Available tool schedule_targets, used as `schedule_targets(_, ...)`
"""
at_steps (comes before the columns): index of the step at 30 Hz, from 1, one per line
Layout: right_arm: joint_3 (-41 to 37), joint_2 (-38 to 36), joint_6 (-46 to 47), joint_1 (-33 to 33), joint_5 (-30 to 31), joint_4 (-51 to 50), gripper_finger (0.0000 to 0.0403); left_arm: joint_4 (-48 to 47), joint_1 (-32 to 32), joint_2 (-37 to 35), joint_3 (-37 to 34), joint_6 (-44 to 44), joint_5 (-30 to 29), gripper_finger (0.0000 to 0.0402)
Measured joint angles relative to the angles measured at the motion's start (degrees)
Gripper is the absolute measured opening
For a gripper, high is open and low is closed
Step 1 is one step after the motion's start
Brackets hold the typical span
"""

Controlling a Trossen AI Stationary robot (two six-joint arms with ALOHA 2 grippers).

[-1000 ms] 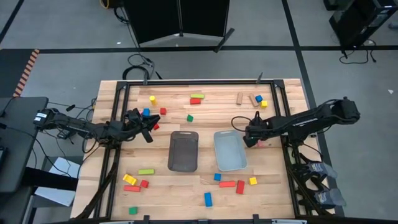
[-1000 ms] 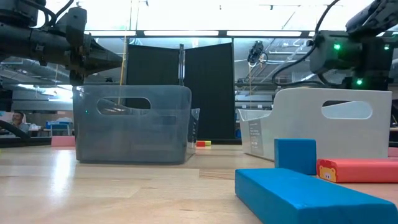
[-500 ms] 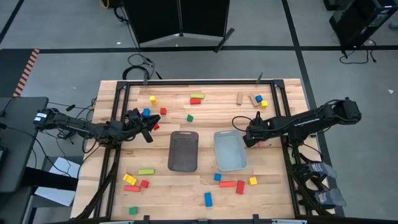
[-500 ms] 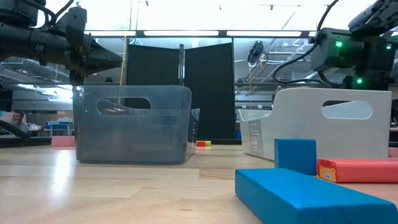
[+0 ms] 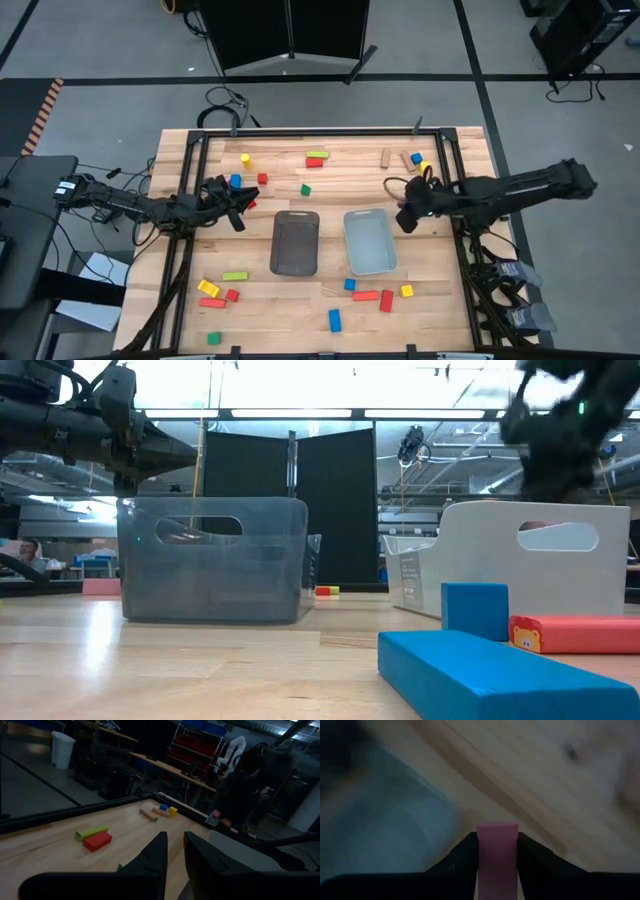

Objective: Sort blocks by size
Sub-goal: Put the right large pink block into the gray bin

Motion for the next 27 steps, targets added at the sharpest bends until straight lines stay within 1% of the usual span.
schedule_targets(2,2.2,-3.0,-8.4,1.2,-1.5,7.2,0.0114,0.0,0.0,0.0,0.0,0.0,0.1,0.0072)
schedule_targets(5,3.9,-6.2,-19.8,2.3,-7.2,20.5,0.0114,0.1,0.0,0.0,0.0,0.0,0.1,0.0072)
schedule_targets(7,4.0,-7.1,-25.2,2.4,-11.0,29.7,0.0114,0.2,0.0,0.0,0.0,-0.1,0.1,0.0072)
schedule_targets(9,4.0,-6.8,-29.3,2.2,-14.3,37.6,0.0114,0.2,0.0,0.0,0.0,-0.4,0.1,0.0072)
schedule_targets(12,4.0,-3.8,-33.1,1.3,-18.2,48.3,0.0114,0.0,0.0,0.0,0.0,-1.2,0.2,0.0072)
schedule_targets(17,4.0,4.5,-34.8,-1.6,-27.9,67.1,0.0114,0.0,0.0,0.0,0.0,-1.2,0.1,0.0072)
schedule_targets(22,4.0,13.2,-31.1,-6.1,-40.0,81.5,0.0114,0.0,0.0,0.0,0.0,-1.2,0.1,0.0072)
schedule_targets(27,4.0,19.8,-25.5,-10.2,-49.4,93.3,0.0114,0.0,0.0,0.0,0.0,-1.2,0.1,0.0072)
